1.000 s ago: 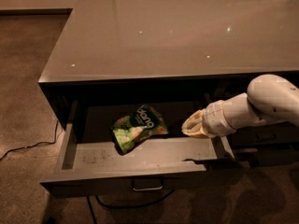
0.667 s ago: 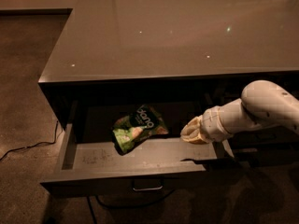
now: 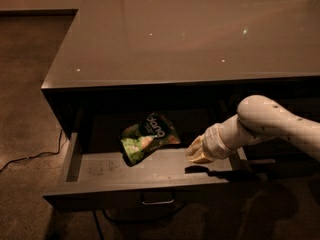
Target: Open top drawer
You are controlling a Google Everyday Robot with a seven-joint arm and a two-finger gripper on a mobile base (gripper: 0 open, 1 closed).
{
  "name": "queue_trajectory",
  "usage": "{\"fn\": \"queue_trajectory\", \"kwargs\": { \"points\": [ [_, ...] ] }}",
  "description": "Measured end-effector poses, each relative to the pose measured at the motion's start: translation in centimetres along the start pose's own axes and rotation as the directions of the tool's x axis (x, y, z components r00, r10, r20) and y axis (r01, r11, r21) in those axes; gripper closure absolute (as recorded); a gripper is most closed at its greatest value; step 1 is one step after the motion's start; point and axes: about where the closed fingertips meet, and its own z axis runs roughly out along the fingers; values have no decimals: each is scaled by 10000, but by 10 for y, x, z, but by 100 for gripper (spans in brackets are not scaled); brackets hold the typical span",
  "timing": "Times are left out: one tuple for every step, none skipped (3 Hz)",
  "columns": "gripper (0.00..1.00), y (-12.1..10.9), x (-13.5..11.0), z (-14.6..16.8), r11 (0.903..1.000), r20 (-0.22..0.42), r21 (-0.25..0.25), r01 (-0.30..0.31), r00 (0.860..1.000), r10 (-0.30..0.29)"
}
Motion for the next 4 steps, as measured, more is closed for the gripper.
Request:
{"fn": "queue_trajectory", "kwargs": {
  "points": [
    [100, 11, 4, 13, 9995, -303, -310, 113, 9995, -122],
    [100, 28, 18, 11, 9992, -677, -387, -137, 9976, 110],
    [100, 32, 21, 8, 9990, -786, -343, -272, 9966, 245],
    [100, 47, 22, -2, 9985, -1124, -185, -520, 9924, 496]
  ]
}}
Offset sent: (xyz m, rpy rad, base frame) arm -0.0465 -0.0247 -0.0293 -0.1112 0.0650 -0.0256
